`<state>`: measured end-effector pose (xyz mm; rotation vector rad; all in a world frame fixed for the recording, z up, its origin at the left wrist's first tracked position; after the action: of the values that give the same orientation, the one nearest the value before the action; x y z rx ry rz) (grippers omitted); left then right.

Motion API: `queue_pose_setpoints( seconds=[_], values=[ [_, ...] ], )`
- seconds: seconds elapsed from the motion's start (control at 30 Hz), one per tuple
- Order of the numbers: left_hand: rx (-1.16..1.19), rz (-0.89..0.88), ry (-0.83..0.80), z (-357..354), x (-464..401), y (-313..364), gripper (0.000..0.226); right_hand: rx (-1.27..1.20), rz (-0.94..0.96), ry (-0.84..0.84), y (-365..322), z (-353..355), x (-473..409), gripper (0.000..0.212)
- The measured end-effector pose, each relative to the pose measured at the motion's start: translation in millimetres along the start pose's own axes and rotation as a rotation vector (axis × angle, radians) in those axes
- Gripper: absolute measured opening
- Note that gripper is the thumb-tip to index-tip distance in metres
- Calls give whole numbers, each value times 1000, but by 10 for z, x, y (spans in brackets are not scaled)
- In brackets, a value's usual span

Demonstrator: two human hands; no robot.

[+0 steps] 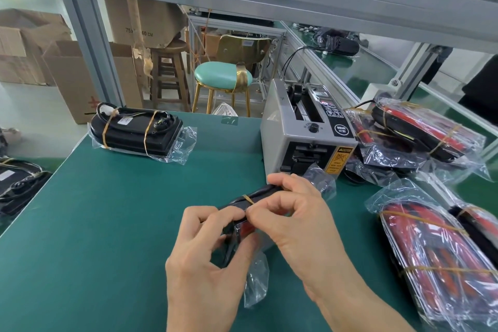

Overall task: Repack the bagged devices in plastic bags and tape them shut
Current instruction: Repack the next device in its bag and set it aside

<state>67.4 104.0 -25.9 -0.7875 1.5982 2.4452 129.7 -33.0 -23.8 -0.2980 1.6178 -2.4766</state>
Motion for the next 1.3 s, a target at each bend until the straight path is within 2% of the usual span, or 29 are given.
queue_pose_setpoints(
  seconds=[0.1, 0.17, 0.23, 0.33, 0.47, 0.63, 0.7, 0.8, 0.9, 0.97, 1.03, 1.1, 1.2, 1.23, 1.3],
  values=[
    [-25, 0, 2, 18, 0, 7, 29, -19, -2, 64, 19, 42, 5, 13],
    [-35, 0, -5, 23, -4, 20, 25, -132, -11, 102, 69, 103, 20, 23],
    [-43, -2, -4, 23, -8, 29, 24, -204, -31, 87, 91, 90, 22, 25],
    [-27, -15, -3, 14, -10, 57, 23, -48, -12, 75, 28, 6, 44, 30],
    [35, -9, 47, 33, 12, 19, 26, 142, 45, 108, -78, -3, 61, 24],
    [52, 6, 69, 25, 66, -100, 33, 66, 69, 105, -48, 35, 73, 19],
    [40, 16, 61, 22, 59, -112, 36, 123, 95, 100, -86, 18, 80, 17],
    [34, 7, 49, 16, 31, -68, 34, 254, 147, 115, -135, 16, 87, 28],
    [1, 20, 9, 15, 14, -60, 37, 269, 167, 114, -124, -4, 71, 18],
    [-94, -27, -54, -15, -3, -9, 36, 235, 178, 93, -97, 0, 69, 12],
    [-140, -50, -85, -11, -11, -6, 37, 97, 164, 36, -65, 101, 46, 11],
    [-147, -49, -101, 38, -43, -28, 36, 48, 159, -43, -29, 325, -22, 29],
    [-155, -24, -131, 184, -94, -61, 36, 363, 67, -222, 115, 640, -185, 72],
    [-150, -13, -144, 234, -111, -71, 37, 409, 24, -271, 201, 702, -237, 79],
    [-117, 28, -194, 299, -153, -90, 42, 346, -9, -337, 341, 721, -314, 72]
  ],
)
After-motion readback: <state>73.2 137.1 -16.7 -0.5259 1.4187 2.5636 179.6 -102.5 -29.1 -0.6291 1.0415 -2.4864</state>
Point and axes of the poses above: each hand's wrist, its own x-axis away from the middle knuckle, its own z-axis out of the back of the hand, y = z × x, the point moved 9 cm from there along -x, towards the middle knuckle, and after that the axes turned 12 degrees about -y, right-handed, at the moved point
